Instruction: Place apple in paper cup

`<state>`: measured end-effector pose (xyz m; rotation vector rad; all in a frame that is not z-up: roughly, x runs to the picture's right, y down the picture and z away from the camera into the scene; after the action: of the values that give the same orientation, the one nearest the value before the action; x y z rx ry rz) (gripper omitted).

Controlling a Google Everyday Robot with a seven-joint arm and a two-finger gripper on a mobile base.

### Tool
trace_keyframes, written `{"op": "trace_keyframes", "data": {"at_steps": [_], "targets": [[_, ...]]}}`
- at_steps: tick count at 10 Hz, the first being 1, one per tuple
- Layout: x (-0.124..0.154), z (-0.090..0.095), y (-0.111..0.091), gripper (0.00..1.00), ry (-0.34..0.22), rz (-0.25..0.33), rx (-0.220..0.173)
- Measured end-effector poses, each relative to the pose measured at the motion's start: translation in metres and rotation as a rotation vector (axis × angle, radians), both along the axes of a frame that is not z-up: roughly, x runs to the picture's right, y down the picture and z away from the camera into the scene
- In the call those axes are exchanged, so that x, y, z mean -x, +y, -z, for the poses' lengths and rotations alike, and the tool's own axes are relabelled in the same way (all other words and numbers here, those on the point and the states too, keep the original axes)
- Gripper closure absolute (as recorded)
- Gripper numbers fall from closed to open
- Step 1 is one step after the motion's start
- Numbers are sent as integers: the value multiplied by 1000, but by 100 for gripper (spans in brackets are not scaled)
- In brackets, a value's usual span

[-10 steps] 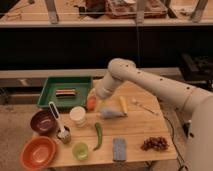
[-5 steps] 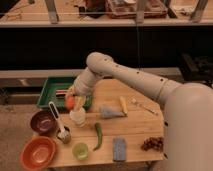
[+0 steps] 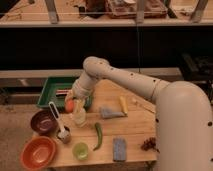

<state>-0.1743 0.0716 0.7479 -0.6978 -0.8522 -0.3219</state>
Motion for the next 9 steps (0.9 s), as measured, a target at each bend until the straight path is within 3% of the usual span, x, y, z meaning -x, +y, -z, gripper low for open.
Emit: {"op": "trace_keyframes", "data": {"at_steps": [1, 2, 9], "targets": [[-2, -2, 1, 99, 6, 2, 2], [-5, -5, 3, 91, 12, 6, 3], [-13, -21, 21, 25, 48, 47, 22]]}}
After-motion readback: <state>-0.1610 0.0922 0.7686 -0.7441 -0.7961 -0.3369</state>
